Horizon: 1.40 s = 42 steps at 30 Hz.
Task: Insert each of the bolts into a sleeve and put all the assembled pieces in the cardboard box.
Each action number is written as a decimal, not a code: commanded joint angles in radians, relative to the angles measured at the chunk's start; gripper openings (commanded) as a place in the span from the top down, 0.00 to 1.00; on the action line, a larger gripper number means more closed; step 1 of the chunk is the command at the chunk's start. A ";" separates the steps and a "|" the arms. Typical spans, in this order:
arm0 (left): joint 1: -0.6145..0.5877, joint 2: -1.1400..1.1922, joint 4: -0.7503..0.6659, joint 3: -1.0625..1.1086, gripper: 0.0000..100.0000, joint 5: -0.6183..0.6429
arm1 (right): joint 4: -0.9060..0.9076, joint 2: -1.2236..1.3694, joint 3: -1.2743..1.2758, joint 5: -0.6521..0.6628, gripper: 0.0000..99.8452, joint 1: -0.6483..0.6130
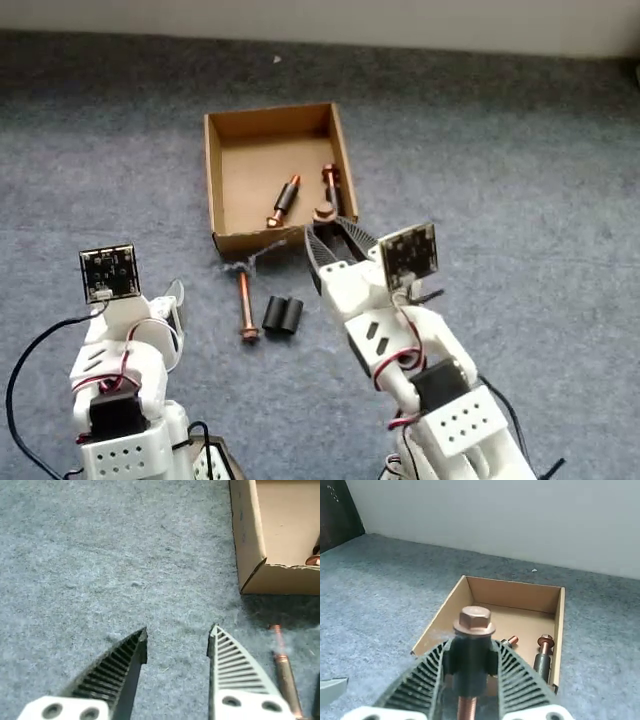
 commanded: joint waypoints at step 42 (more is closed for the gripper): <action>-0.012 -0.008 -0.026 -0.004 0.78 -0.011 | 0.340 0.699 -0.682 -0.014 0.84 0.051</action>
